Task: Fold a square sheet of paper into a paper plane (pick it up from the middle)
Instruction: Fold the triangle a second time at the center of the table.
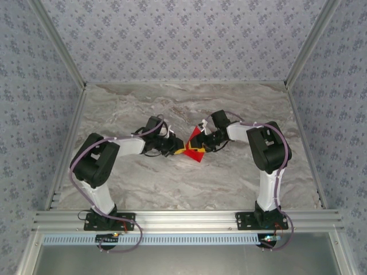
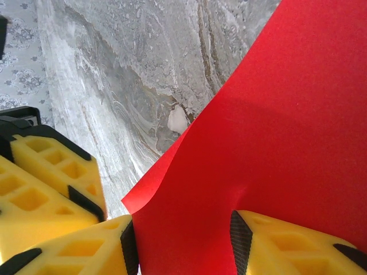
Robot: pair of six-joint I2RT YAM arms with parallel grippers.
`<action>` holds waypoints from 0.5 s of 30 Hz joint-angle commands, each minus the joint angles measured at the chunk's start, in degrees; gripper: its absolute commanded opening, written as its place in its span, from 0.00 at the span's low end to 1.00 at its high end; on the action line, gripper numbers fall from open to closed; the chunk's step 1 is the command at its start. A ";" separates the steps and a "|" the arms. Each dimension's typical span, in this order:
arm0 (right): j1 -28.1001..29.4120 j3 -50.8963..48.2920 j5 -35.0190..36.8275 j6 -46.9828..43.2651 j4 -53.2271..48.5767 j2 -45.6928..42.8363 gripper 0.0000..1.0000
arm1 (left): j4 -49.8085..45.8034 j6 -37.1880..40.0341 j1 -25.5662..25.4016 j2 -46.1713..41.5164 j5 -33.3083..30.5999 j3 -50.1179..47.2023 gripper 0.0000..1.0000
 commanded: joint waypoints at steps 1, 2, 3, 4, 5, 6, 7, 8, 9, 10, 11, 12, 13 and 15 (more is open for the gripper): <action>-0.47 -3.58 7.77 0.82 -7.19 2.33 0.49 | 1.62 -0.38 -0.53 1.75 1.37 2.33 0.14; -0.27 -3.52 7.58 0.65 -7.09 2.24 0.49 | 1.44 -0.37 -0.61 2.14 1.31 2.64 0.14; -0.11 -3.53 7.57 0.56 -7.09 2.15 0.49 | 0.77 -0.30 -0.63 2.60 1.32 2.95 0.14; 0.10 -3.58 7.55 0.43 -7.09 2.01 0.49 | -0.41 0.04 -0.71 3.35 1.25 3.66 0.14; 0.25 -3.63 7.40 0.47 -6.96 1.98 0.49 | -1.33 0.32 -0.89 4.00 1.11 4.04 0.13; 0.38 -3.67 7.35 0.41 -6.70 1.88 0.49 | -1.64 0.41 -0.96 4.54 0.96 4.26 0.13; 0.40 -3.80 7.32 0.51 -6.55 1.76 0.49 | -1.87 0.42 -1.16 5.13 0.89 4.50 0.12; 0.37 -4.01 7.11 0.51 -6.26 1.46 0.49 | -2.47 0.53 -1.32 5.63 0.81 4.82 0.12; 0.37 -4.23 6.90 0.63 -5.80 1.21 0.50 | -3.09 0.72 -1.41 6.16 0.60 5.18 0.11; 0.35 -4.49 6.70 0.80 -5.32 0.73 0.50 | -3.60 0.86 -1.49 6.61 0.45 5.48 0.11; 0.40 -4.68 6.32 0.83 -4.83 0.22 0.51 | -3.88 0.95 -1.53 7.13 0.32 5.68 0.10; 0.35 -4.90 5.94 0.96 -4.33 -0.34 0.52 | -4.01 1.09 -1.62 7.46 0.23 5.81 0.10; 0.31 -5.06 5.62 1.07 -3.91 -0.86 0.53 | -4.32 1.20 -1.66 7.75 0.07 6.02 0.10; 0.12 -5.55 5.33 1.65 -2.76 -2.21 0.54 | -5.05 1.56 -1.60 8.04 -0.30 6.34 0.09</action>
